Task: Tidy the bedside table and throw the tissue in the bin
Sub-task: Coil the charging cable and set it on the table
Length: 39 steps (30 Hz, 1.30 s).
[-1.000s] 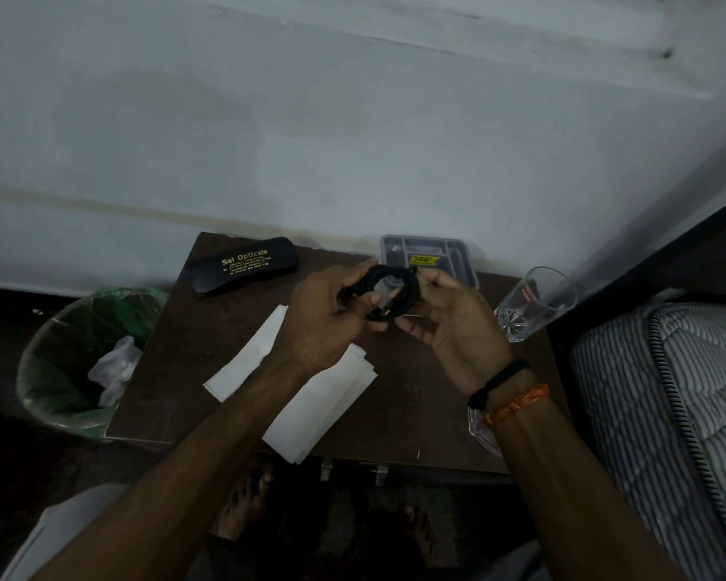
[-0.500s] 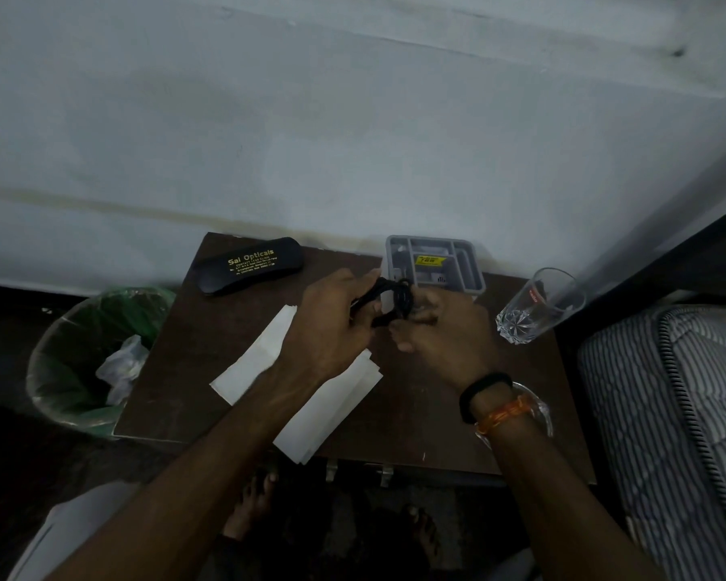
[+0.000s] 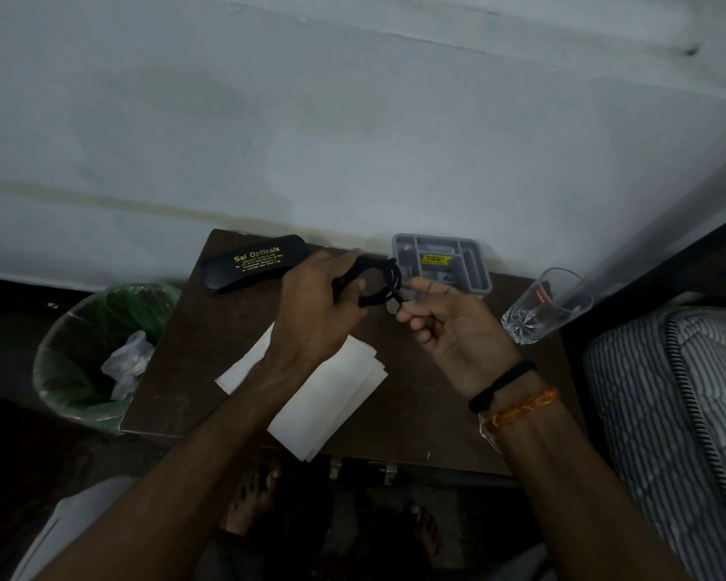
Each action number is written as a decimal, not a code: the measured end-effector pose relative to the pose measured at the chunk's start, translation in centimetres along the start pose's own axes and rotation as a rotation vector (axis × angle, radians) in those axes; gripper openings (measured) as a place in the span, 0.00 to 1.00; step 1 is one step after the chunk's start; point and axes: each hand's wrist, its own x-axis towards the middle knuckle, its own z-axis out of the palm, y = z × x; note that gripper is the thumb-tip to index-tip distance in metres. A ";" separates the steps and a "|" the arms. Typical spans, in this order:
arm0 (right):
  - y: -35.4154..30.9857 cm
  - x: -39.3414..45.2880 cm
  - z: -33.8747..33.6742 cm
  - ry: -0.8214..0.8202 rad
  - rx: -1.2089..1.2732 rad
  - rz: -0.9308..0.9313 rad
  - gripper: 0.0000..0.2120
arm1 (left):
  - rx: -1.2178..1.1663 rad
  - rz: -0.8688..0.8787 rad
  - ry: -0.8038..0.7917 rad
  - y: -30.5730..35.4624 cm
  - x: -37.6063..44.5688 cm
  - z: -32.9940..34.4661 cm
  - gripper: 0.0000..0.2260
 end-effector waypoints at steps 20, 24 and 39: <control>1.0 0.5 0.1 -0.151 -0.342 0.120 0.14 | -0.224 -0.205 -0.299 -0.7 -0.5 0.5 0.12; 1.2 0.8 0.2 -0.138 -0.238 0.150 0.14 | -0.151 -0.207 -0.325 -0.9 -0.5 0.7 0.15; 3.6 3.5 1.5 0.050 -0.201 0.139 0.15 | 0.138 -0.540 -0.387 -3.5 0.4 -1.6 0.19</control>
